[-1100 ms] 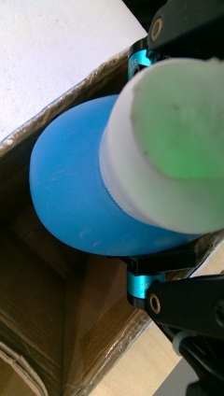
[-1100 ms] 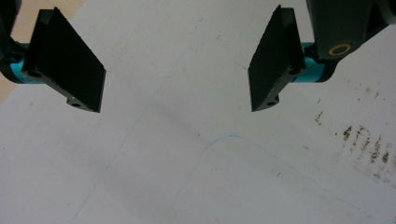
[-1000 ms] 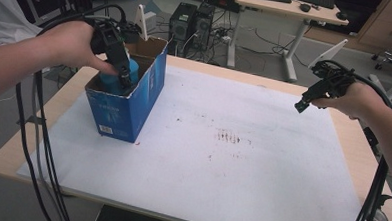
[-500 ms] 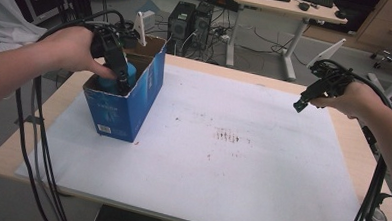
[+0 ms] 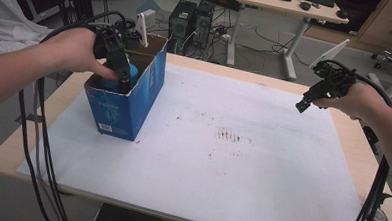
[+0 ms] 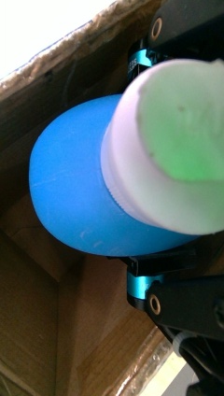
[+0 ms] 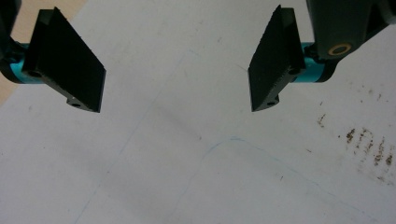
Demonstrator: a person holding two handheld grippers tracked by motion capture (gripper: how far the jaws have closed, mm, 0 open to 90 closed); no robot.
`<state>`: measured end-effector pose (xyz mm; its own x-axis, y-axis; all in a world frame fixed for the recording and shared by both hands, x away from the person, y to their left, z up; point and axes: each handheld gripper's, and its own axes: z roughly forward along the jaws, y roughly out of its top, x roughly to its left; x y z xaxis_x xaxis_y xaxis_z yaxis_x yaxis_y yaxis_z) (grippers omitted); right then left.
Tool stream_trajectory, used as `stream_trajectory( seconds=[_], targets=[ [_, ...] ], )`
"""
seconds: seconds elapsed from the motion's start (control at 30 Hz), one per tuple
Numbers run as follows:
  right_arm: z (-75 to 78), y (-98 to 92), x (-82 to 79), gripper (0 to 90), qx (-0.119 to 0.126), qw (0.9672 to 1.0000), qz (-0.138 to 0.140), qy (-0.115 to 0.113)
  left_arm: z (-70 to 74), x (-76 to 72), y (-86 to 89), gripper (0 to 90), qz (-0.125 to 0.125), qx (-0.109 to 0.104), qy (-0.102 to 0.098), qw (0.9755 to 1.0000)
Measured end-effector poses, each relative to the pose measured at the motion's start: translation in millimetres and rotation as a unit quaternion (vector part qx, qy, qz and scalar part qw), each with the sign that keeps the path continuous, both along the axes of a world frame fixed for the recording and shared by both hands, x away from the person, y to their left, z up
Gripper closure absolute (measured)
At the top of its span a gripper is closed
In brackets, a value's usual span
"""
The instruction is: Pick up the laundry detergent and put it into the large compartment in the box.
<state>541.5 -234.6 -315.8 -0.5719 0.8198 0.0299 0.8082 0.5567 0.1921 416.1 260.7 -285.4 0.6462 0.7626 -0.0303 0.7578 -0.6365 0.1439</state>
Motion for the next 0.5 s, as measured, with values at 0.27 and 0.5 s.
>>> stream_trajectory(
  seconds=[0.27,0.5],
  targets=[
    [-0.6,0.8,-0.6,18.3,0.002,1.0000,-0.001,-0.001,-0.2,1.7,-2.3,36.3,0.003,-0.003,0.000,1.0000],
    [-0.8,0.5,-0.8,18.3,0.001,1.0000,0.002,0.001,0.3,2.2,-0.4,34.2,0.006,-0.004,-0.001,1.0000]
  ],
)
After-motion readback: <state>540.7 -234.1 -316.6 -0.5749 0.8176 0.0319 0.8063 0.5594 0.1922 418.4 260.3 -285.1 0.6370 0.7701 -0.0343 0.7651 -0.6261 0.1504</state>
